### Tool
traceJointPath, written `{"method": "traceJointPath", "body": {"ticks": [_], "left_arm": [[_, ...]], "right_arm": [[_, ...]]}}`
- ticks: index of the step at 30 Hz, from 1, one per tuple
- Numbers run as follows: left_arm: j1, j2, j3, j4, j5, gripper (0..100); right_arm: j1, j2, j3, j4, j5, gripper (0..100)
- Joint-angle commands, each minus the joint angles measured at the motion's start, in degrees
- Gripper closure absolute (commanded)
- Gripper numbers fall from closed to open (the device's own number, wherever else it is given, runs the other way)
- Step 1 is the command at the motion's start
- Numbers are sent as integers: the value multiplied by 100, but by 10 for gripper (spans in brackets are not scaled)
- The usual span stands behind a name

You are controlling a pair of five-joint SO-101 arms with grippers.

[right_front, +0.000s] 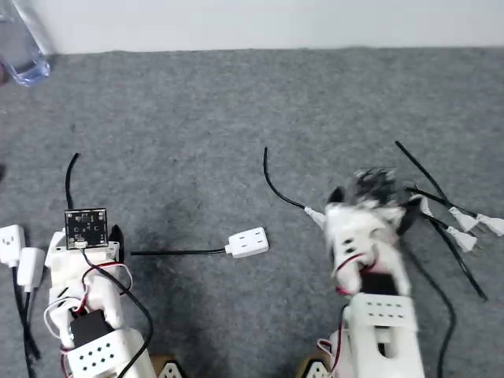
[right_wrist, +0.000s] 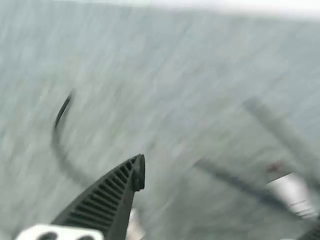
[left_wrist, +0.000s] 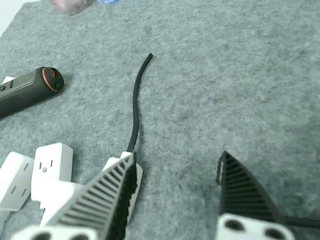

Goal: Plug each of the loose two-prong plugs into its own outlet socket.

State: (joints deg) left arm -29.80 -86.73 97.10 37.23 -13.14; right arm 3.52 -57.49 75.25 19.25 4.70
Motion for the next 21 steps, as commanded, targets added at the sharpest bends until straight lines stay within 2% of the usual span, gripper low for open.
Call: {"method": "traceJointPath", "body": {"ticks": [1,3,5,12,14,18,21], "left_arm": [[18,-70,-171,-26,44,753],[18,-70,-171,-26,44,753],[18,-70,-171,-26,44,753],[18,-70,-171,-26,44,753],[18,-70,-171,-26,44,753],[18,-70,-171,-26,44,753],[18,-70,-171,-26,44,753]], "right_arm": [[629,-145,-1626,1305,1134,725],[690,84,-2022,1552,1943,835],[743,426,-2233,1640,2022,892],[831,2018,-2840,1648,2180,810],[813,2510,-3033,1648,2523,849],[822,3530,-3411,1648,2989,990],[831,4119,-3640,1648,3121,973]]}}
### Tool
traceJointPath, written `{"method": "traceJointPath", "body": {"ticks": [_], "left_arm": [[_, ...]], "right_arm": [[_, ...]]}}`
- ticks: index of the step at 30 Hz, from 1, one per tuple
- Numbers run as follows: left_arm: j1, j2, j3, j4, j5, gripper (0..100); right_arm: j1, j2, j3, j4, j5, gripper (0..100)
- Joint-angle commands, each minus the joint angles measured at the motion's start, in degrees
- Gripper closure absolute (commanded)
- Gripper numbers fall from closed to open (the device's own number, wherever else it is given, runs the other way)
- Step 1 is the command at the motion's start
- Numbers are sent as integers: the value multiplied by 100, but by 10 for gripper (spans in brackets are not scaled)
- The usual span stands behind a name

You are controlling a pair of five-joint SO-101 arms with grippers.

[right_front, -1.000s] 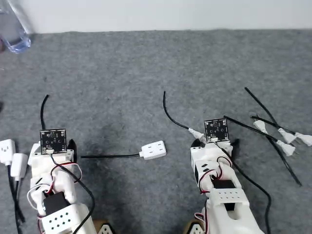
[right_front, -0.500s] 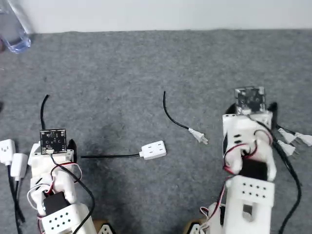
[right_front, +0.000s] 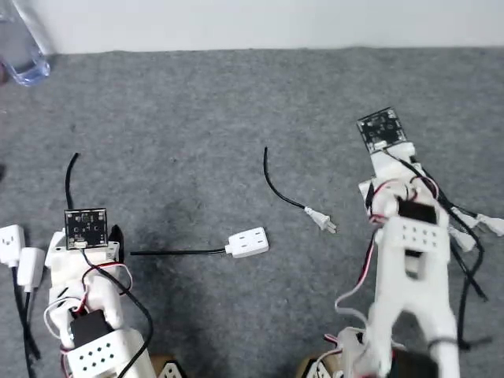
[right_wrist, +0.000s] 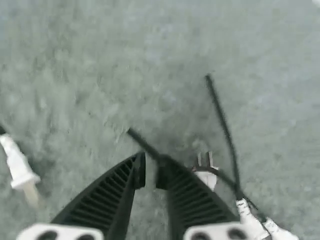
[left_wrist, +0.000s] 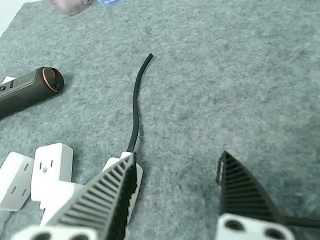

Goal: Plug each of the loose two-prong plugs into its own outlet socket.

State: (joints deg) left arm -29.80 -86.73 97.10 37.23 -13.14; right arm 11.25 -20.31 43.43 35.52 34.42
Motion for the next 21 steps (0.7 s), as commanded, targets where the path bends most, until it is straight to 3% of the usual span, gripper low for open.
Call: {"method": "traceJointPath", "body": {"ticks": [1,5,11,21], "left_arm": [[18,-70,-171,-26,44,753],[18,-70,-171,-26,44,753],[18,-70,-171,-26,44,753],[18,-70,-171,-26,44,753]], "right_arm": [[57,541,-510,22,176,976],[-75,910,-624,22,475,990],[-655,1446,-615,927,2699,990],[-716,2053,-624,356,2681,990]]}}
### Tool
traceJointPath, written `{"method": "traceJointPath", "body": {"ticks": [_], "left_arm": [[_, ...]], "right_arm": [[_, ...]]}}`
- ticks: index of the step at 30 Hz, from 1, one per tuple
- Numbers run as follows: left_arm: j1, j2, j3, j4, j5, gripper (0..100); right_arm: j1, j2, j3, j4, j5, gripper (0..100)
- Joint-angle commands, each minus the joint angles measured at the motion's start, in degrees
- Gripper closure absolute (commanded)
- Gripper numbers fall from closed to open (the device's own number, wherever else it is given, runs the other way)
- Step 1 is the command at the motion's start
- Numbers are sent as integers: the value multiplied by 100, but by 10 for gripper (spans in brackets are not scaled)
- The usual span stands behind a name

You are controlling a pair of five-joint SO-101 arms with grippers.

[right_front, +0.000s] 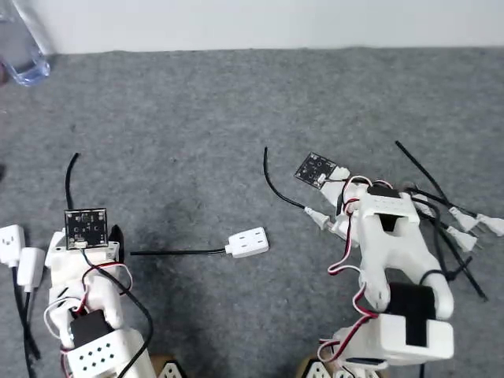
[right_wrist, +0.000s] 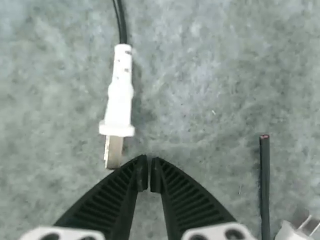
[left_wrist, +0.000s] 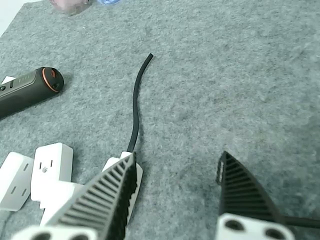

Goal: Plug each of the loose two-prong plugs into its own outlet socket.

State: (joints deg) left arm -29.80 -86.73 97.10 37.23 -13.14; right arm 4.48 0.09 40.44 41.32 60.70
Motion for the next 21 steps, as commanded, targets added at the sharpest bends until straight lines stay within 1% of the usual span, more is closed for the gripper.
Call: {"method": "traceJointPath", "body": {"ticks": [1,4,8,14,21], "left_arm": [[18,-70,-171,-26,44,753],[18,-70,-171,-26,44,753],[18,-70,-75,-237,44,753],[141,-70,-48,-273,44,753],[141,-70,-48,-273,44,753]], "right_arm": [[-48,48,-325,-215,53,990],[-119,57,-290,-189,44,990],[-347,22,-290,-171,53,990],[-1209,22,-325,453,62,990],[-1719,-119,-334,1200,62,990]]}}
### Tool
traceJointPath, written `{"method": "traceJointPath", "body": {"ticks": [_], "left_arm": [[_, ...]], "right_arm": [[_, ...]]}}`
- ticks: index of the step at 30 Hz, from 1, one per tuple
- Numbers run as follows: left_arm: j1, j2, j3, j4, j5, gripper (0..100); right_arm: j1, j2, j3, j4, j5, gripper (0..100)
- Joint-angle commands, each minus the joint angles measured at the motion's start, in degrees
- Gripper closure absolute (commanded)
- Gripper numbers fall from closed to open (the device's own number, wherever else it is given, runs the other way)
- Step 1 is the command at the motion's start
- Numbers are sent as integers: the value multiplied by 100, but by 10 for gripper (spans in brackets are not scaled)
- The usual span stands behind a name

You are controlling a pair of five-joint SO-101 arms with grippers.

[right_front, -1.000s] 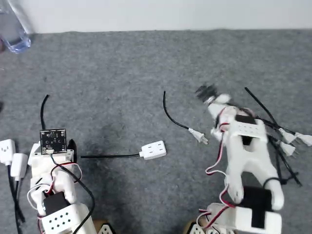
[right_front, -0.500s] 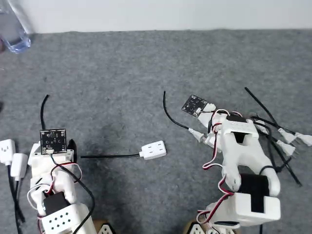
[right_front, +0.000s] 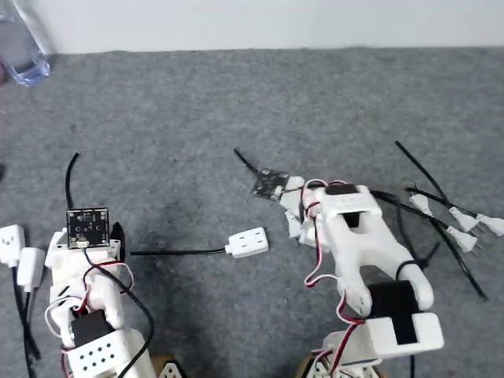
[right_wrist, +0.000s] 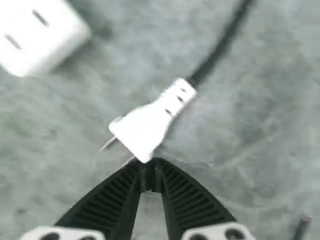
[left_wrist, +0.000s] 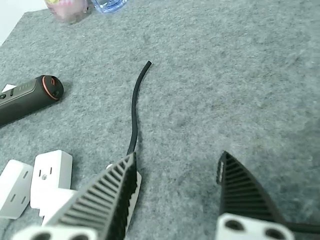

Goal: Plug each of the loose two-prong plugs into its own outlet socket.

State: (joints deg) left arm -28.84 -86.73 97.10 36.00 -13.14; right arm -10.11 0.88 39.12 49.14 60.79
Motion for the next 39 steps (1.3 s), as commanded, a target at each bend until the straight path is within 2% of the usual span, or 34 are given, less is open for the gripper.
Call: {"method": "traceJointPath", "body": {"ticks": [1,7,13,16,21,26,29,39], "left_arm": [[44,-70,-48,-149,44,753],[53,-70,-48,-149,44,753],[44,-70,-40,-149,44,753],[44,-70,-40,-149,44,753],[44,-70,-40,-149,44,753],[44,-70,-40,-149,44,753],[44,-70,-40,-149,44,753],[44,-70,-40,-149,44,753]], "right_arm": [[-338,-312,-202,611,53,990],[-857,-1648,-202,1543,53,990],[-840,-2589,88,1121,9,987],[-840,-2484,440,629,-193,961],[-734,-2255,642,-92,-1292,821],[-716,-1842,624,-567,-2110,884],[-716,-1473,510,-743,-2382,861],[-629,-303,-369,-743,-2505,855]]}}
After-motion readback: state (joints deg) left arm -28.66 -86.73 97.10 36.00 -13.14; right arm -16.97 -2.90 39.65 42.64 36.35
